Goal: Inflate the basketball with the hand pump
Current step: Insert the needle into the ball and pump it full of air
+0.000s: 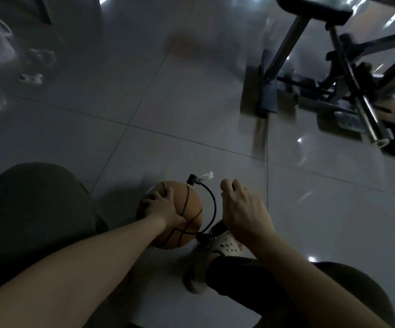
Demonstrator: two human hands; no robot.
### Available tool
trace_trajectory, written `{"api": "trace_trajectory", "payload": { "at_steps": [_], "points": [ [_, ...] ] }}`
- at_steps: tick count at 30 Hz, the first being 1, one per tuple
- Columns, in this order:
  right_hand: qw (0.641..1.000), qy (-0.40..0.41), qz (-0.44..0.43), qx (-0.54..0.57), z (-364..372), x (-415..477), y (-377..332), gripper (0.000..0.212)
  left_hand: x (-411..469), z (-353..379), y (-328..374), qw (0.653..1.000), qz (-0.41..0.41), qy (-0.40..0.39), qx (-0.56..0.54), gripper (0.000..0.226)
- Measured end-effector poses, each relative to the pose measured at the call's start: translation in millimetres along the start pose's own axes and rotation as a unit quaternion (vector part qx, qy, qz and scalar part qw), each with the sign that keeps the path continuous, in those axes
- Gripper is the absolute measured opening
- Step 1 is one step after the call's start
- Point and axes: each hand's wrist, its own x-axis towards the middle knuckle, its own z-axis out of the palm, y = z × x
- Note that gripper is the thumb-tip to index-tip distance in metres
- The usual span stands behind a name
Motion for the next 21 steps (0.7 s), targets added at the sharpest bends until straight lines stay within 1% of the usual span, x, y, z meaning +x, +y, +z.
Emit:
{"api": "trace_trajectory", "payload": {
  "at_steps": [6, 10, 16, 21],
  "points": [
    [0.997, -0.009, -0.038, -0.067, 33, 3, -1, 0.021, 7, 7, -2, 1.000, -0.005, -0.001, 0.014, 0.122],
    [0.996, -0.040, -0.053, -0.055, 55, 5, 3, 0.022, 11, 9, 2, 1.000, -0.008, 0.018, 0.022, 0.121],
    [0.994, -0.093, -0.045, -0.020, 102, 13, 12, 0.032, 16, 12, 1, 0.998, 0.023, 0.054, 0.005, 0.117],
    [0.988, -0.141, -0.054, -0.019, 128, 13, 16, 0.040, 19, 15, 4, 0.999, 0.028, 0.039, -0.003, 0.114]
  ]
}}
